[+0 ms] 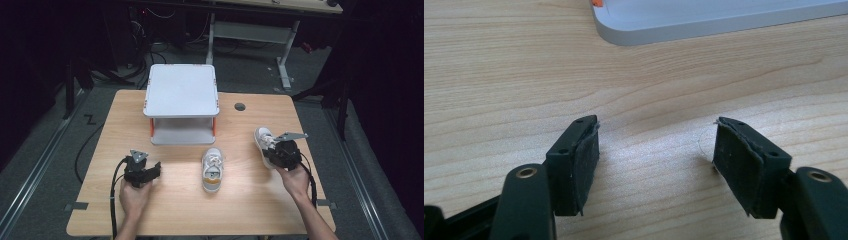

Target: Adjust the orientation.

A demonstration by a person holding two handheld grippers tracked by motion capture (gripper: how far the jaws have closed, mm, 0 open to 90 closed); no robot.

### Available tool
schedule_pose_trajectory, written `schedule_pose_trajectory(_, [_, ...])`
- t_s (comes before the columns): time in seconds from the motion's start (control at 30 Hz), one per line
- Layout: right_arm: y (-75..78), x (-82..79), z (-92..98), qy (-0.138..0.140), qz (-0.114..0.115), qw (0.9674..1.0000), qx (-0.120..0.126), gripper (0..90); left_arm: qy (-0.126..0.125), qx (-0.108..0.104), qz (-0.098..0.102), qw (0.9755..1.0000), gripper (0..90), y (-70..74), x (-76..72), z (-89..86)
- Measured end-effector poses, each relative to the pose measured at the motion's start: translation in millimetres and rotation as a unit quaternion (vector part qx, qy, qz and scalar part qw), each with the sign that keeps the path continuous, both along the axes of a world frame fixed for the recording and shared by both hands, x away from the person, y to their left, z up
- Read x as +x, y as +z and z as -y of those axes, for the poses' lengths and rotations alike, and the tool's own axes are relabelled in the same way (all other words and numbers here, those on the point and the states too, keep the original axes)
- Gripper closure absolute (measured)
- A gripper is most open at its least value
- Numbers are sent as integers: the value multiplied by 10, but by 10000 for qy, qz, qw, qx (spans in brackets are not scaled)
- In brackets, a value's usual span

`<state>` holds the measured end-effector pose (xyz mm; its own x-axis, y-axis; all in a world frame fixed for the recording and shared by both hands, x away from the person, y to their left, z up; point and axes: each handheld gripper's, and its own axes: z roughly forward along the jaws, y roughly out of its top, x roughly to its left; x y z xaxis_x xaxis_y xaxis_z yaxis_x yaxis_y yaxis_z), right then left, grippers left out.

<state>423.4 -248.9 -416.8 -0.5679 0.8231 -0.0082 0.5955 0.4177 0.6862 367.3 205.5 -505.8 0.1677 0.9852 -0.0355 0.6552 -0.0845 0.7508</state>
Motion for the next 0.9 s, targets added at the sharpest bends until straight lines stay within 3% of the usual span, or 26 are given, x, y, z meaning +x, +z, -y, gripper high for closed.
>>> schedule_pose_trajectory(0.4, [-48,-331,-342,537,-121,9984,-125,822,0,0,1,10000,348,0,0,0])
schedule_pose_trajectory(0.67, [-80,-417,-666,825,-240,9960,-266,819,-3,-7,-1,10000,348,1,0,-2])
schedule_pose_trajectory(0.9, [-153,-404,-891,865,-308,9947,-464,815,12,-47,11,10000,348,-1,0,-6])
